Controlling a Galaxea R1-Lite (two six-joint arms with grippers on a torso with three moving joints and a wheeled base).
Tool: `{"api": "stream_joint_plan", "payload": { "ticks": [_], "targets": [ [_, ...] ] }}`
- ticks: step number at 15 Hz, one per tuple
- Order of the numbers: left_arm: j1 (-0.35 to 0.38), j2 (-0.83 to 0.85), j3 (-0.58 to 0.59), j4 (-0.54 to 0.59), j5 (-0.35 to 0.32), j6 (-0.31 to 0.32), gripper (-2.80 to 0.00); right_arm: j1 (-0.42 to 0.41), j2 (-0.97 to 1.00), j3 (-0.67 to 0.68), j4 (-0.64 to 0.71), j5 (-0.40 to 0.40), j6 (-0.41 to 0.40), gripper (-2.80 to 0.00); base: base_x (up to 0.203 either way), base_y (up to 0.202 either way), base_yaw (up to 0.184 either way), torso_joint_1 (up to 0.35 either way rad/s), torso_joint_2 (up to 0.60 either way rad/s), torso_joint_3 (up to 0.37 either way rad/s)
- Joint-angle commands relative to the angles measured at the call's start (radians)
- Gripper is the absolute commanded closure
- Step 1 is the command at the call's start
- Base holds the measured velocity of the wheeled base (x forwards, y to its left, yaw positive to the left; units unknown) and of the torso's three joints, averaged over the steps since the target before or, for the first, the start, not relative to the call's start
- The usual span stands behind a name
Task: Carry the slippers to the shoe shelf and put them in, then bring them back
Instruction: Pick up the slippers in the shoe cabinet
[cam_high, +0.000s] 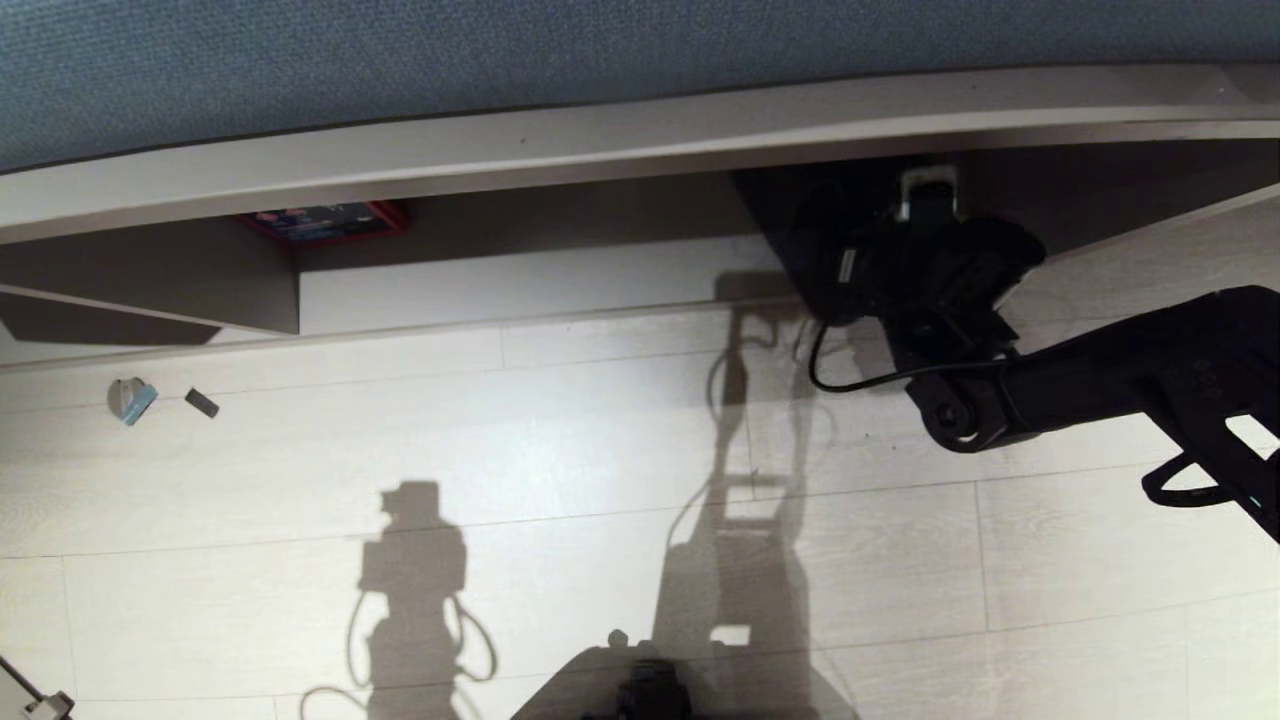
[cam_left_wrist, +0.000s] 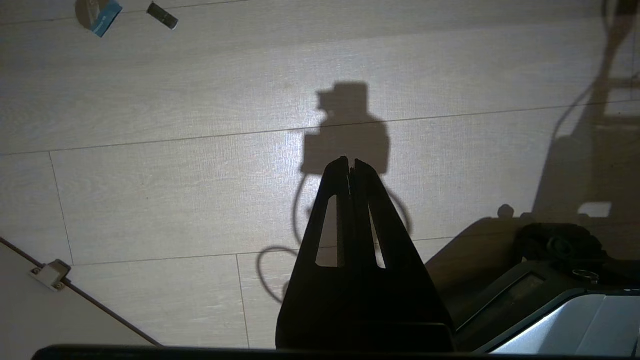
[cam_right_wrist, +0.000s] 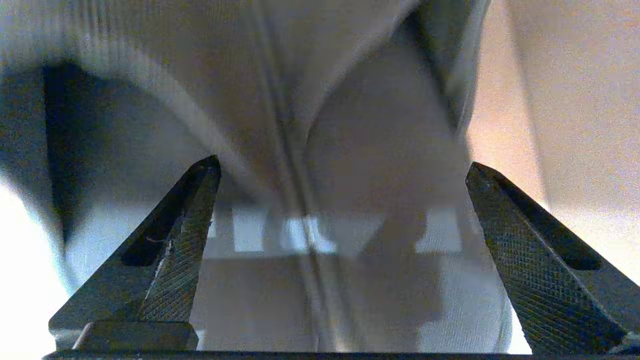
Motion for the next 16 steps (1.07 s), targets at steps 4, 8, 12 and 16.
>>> {"api": "stream_joint_plan", "payload": {
  "ticks": [4, 8, 12, 16],
  "targets": [
    [0.000, -0.001, 0.008, 0.000, 0.000, -0.001, 0.00, 0.002, 0.079, -0.190, 0.024, -0.008, 0.000, -2.80, 0.000, 0.000, 0.000, 0.000, 0.00, 0.000],
    [0.000, -0.001, 0.008, 0.000, 0.000, -0.002, 0.00, 0.005, 0.164, -0.309, 0.066, -0.019, 0.019, -2.80, 0.000, 0.000, 0.000, 0.000, 0.00, 0.000],
    [0.000, -0.001, 0.008, 0.000, 0.000, 0.000, 0.00, 0.006, 0.233, -0.494, 0.095, -0.025, 0.019, -2.80, 0.000, 0.000, 0.000, 0.000, 0.00, 0.000],
    [0.001, -0.001, 0.008, 0.000, 0.000, 0.000, 0.00, 0.016, 0.227, -0.508, 0.110, -0.024, 0.021, -2.80, 0.000, 0.000, 0.000, 0.000, 0.00, 0.000]
  ]
}}
